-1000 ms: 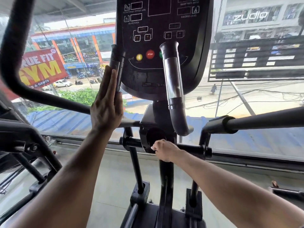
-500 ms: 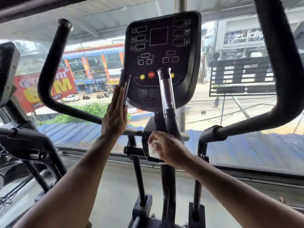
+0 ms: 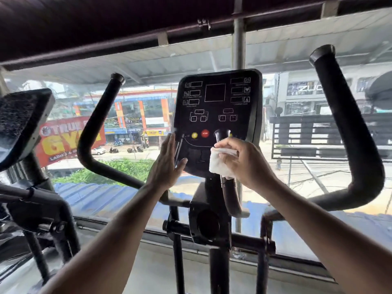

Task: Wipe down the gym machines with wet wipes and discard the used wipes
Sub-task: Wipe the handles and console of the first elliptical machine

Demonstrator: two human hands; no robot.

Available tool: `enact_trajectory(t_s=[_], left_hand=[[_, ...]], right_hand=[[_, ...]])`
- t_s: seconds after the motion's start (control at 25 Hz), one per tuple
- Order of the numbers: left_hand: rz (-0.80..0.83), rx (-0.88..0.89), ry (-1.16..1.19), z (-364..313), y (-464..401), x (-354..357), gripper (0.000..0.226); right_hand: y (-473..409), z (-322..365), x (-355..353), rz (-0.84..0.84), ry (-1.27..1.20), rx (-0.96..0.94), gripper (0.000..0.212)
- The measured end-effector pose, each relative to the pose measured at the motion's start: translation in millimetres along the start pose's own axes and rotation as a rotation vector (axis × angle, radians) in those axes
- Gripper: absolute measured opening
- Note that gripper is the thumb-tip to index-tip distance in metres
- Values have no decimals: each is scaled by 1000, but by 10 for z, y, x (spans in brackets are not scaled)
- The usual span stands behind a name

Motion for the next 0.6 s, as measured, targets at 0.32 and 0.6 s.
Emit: enact_trajectory(t_s=[0.32, 0.6], left_hand=[[-94, -128, 60, -36, -384, 48, 78], [-63, -97, 66, -2, -381, 64, 75]], right_hand=[[-783, -191, -321, -122, 19, 7, 23], [-1289, -463, -215, -214, 92, 21, 29]])
Point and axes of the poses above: each hand's wrist, its own y-axis away from the middle knuckle, its own x-axis out of the palm, z = x × y, the point moved 3 cm from there along -y, towards the middle knuckle, and after that the axes turned 6 degrees about -y, right-handed, at the moved point
